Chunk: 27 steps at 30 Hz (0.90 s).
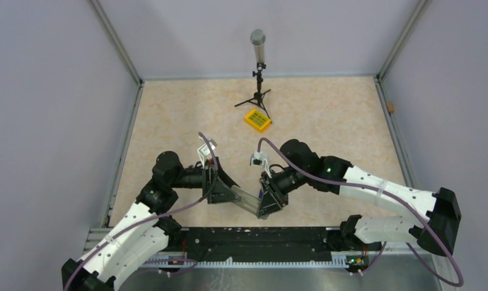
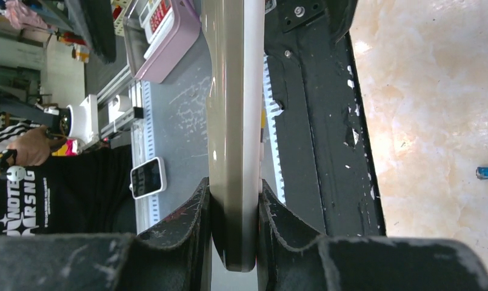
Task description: Load the batteries into the remote control
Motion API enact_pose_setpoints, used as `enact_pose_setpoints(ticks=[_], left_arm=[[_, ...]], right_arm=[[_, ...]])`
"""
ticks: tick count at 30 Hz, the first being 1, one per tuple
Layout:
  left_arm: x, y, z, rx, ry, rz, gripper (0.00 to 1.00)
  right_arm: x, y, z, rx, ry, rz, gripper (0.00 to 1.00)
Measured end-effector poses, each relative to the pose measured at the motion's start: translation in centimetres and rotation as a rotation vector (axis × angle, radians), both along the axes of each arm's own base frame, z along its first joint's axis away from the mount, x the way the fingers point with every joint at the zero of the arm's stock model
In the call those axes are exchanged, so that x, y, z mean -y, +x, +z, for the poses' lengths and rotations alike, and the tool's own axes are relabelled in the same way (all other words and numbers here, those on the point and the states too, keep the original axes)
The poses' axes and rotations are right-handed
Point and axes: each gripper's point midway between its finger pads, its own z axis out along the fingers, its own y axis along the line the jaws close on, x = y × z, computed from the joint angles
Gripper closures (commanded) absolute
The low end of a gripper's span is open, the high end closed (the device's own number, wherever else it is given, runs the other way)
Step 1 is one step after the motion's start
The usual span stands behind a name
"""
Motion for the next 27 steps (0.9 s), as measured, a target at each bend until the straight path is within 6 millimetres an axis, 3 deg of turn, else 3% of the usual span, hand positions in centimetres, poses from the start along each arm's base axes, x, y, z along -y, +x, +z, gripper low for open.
enact_pose_setpoints(ticks=[15,21,27], left_arm=[[0.2,-2.3,0.1,0.036,0.004,-0.088,0.4],[0.3,-2.5,0.0,0.036,0.008,-0.099,0.56],[0.3,-2.6,-0.1,0.048,0.007,-0.106,0.86]], right_arm=[[-1.0,-0.2,1.4,-0.024,0.024,0.065,1.0],[-1.1,-0.2,1.1,-0.028,0.016,0.066,1.0],[-1.0,-0.4,1.2,-0.035,0.022,0.083,1.0]])
